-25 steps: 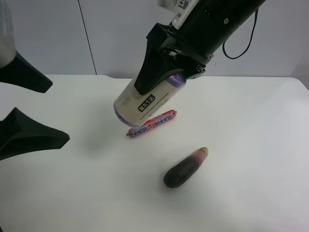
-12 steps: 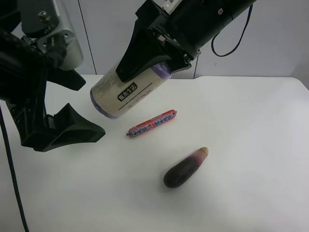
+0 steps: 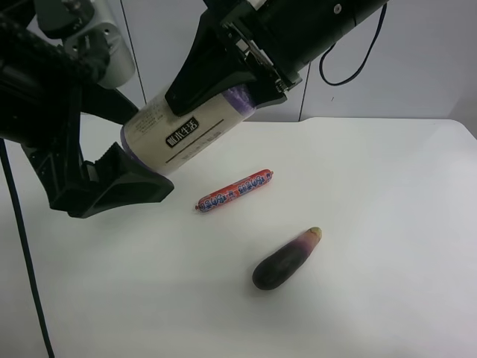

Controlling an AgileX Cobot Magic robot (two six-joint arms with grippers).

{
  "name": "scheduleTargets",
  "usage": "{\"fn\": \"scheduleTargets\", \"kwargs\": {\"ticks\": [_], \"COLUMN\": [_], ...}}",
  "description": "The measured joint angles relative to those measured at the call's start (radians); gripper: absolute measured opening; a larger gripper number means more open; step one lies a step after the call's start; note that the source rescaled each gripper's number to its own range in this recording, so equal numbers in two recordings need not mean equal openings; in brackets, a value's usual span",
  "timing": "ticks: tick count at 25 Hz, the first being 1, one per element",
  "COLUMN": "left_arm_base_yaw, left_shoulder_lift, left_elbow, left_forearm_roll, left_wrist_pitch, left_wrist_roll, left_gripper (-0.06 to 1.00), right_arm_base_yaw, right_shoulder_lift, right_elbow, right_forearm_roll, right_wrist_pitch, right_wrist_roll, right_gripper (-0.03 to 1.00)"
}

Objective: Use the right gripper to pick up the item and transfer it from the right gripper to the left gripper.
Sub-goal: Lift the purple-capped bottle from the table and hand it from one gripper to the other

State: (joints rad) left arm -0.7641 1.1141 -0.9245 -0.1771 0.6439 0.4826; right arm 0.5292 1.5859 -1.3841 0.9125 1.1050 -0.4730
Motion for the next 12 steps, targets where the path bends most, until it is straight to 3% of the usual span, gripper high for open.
{"fn": "scheduleTargets", "kwargs": {"ticks": [12], "left_arm_base_yaw": [0.000], "left_shoulder_lift": [0.073], "left_elbow": [-0.001], "left_forearm_roll": [-0.055], "left_wrist_pitch": [-0.024], "left_wrist_roll": [0.041], "left_gripper": [1.00], "right_arm_base_yaw": [0.034], "right_shoulder_lift": [0.000], "right_elbow": [0.000], "right_forearm_roll": [0.019], "right_wrist_pitch": [-0.005], "right_wrist_roll": [-0.020], "right_gripper": [0.00]}}
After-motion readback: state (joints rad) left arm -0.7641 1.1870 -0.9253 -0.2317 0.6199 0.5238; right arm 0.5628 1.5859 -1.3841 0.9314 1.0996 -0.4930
